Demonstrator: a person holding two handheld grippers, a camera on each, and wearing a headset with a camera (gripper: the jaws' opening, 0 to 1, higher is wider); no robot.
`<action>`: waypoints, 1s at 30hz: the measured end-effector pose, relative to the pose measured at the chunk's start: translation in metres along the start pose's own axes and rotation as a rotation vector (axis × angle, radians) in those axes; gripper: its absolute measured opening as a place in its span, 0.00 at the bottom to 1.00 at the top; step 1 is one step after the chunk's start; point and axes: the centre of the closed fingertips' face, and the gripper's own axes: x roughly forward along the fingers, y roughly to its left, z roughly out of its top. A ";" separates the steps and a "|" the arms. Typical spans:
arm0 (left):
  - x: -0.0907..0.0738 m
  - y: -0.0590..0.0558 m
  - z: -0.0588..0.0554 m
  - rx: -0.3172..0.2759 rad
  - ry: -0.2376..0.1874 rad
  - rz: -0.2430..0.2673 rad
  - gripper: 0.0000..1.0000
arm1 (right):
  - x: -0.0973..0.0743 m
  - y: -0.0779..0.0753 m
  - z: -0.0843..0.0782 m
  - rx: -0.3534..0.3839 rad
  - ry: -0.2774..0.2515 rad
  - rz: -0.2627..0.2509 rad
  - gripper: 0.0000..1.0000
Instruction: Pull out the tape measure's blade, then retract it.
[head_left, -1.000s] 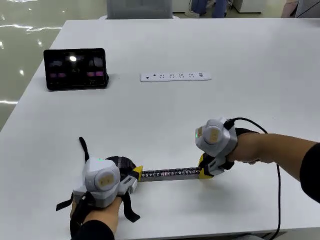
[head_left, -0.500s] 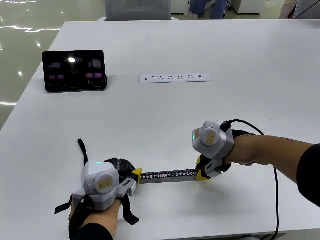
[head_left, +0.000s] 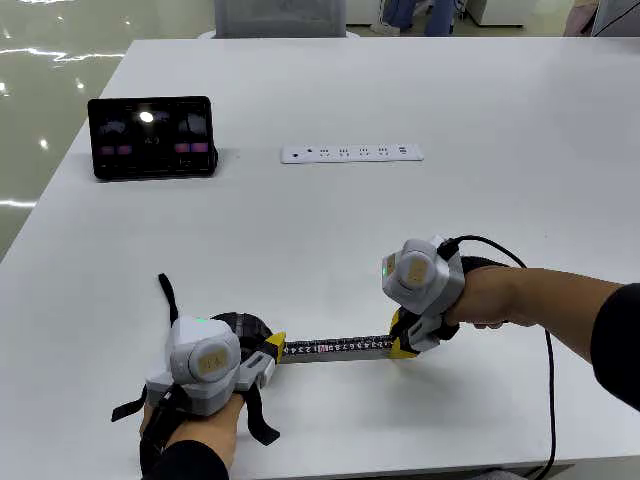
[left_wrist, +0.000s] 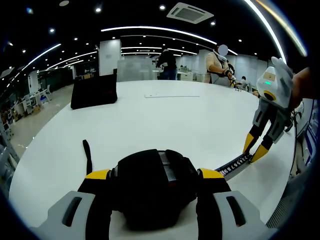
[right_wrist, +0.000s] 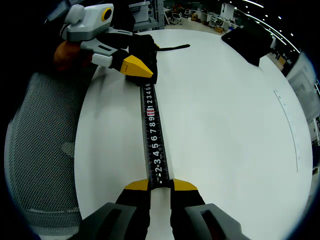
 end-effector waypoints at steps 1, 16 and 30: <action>0.000 0.000 0.000 0.000 0.000 0.000 0.64 | 0.000 0.000 0.000 -0.002 -0.003 0.000 0.11; 0.001 -0.001 0.000 0.000 0.000 0.000 0.64 | 0.001 0.001 0.005 0.001 -0.023 0.005 0.11; 0.000 -0.002 0.000 0.001 -0.001 0.000 0.64 | 0.003 0.001 0.009 0.006 -0.018 0.004 0.11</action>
